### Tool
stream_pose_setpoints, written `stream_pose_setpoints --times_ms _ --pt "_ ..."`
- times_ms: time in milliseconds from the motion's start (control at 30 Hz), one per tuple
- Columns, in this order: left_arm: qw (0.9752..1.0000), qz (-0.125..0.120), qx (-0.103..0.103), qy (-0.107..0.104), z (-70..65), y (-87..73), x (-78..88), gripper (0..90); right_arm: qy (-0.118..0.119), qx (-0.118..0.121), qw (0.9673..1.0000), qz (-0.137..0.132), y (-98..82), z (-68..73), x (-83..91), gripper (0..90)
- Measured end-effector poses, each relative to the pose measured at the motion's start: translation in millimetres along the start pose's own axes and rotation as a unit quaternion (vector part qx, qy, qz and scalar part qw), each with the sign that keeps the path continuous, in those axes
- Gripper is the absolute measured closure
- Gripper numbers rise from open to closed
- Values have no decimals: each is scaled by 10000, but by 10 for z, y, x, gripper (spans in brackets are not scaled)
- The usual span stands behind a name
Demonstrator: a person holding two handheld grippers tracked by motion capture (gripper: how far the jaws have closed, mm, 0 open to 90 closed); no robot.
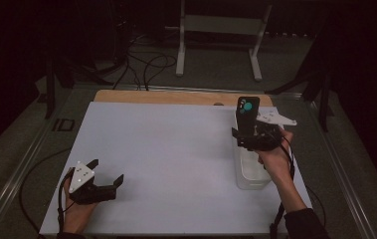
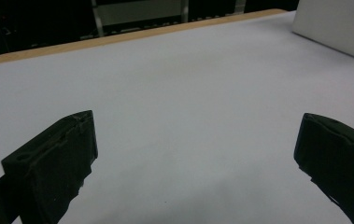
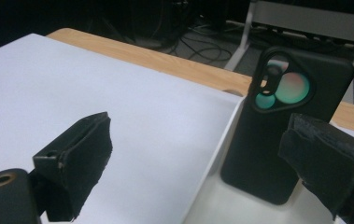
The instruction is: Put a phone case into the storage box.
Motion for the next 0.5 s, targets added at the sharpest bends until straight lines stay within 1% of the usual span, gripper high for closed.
stream_pose_setpoints --times_ms 167,267,300,333,433,467,500 --pt "10000 -53 0 -14 -5 20 11 1 115 -37 9998 -143 -150 75 123 80" --pt "10000 -86 -14 -14 -12 32 15 0 193 20 9995 -258 -273 145 221 80" --pt "10000 -86 -14 -14 -12 32 15 1 193 20 9995 -258 -273 145 221 80" --pt "10000 -92 -30 -16 -12 41 21 1 242 64 9991 -352 -334 186 279 80" --pt "9999 -117 -17 -23 -13 49 31 0 313 74 9985 -444 -411 240 343 80" --pt "9999 -162 -12 -37 -14 57 41 0 313 74 9985 -444 -411 240 343 80" --pt "9998 -211 -12 -66 -20 67 58 0 355 77 9981 -500 -459 270 373 80"
Point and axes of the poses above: each handheld gripper's, and its own axes: x roughly backward along the jaws, y roughly out of its top, z roughly to its left, the point moved 2 cm from there along -x, roughly forward along the jaws, and after that the axes turned 6 degrees about -y, right-handed, at the moved point
